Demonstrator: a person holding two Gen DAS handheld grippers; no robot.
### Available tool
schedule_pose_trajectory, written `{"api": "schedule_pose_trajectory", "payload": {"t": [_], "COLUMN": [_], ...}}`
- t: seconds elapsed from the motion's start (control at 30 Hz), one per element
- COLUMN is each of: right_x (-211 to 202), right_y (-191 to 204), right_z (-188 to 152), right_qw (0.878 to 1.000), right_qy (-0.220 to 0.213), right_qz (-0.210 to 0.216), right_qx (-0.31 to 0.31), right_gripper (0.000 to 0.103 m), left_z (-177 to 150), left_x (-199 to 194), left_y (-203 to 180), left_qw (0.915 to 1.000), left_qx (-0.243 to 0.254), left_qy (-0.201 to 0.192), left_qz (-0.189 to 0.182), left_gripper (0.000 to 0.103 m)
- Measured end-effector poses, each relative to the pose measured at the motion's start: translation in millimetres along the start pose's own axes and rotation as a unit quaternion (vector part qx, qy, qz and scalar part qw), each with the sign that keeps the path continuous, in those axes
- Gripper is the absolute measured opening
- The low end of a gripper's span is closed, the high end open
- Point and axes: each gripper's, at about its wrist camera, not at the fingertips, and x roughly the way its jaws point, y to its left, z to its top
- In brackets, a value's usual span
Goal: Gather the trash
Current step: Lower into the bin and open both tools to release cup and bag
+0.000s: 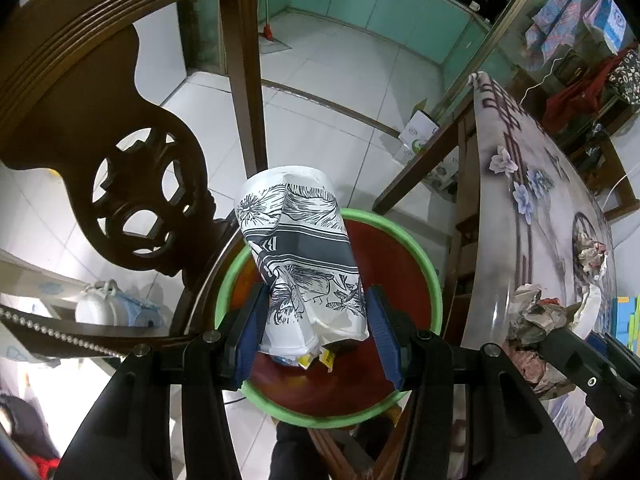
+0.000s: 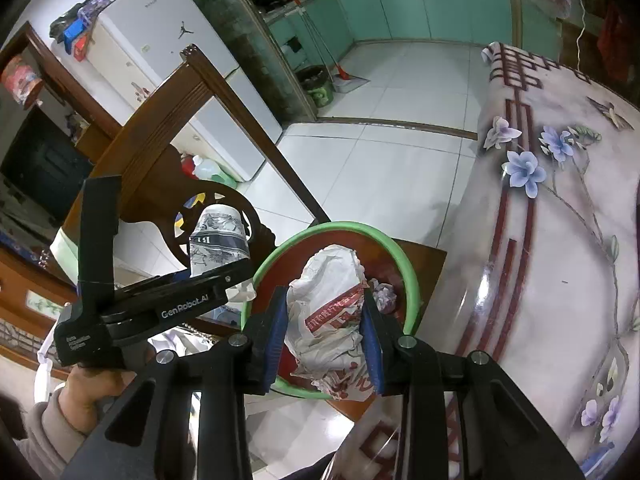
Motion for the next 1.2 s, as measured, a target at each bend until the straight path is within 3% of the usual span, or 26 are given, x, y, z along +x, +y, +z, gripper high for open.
{"api": "schedule_pose_trajectory", "payload": {"t": [0.83, 0.93, 1.13, 1.2], "right_x": [0.5, -0.5, -1.8, -2.9], "right_y": [-0.8, -0.6, -0.7, -1.4], "right_z": [2.0, 1.9, 0.1, -0.1], "right_qw": [1.0, 1.0, 1.0, 1.0], "right_qy": [-0.011, -0.011, -0.01, -0.011], "right_qz": [-0.007, -0.005, -0.002, -0.002], "right_qx": [0.001, 0.0, 0.001, 0.002], "right_gripper": [0.035, 0.04, 0.04, 0.046], "left_z": [5.6, 5.6, 5.9, 6.2], "left_x": [0.3, 0.2, -0.1, -0.4], "left_y": [-3.7, -3.6, -3.7, -4.5], "left_qw": [1.0, 1.0, 1.0, 1.0], "left_qx": [0.005, 0.005, 0.005, 0.007], "left_qy": [-0.002, -0.002, -0.002, -0.003], "left_qz": [0.0, -0.001, 0.0, -0.001], "left_gripper": [0.049, 0.049, 0.05, 0.052]}}
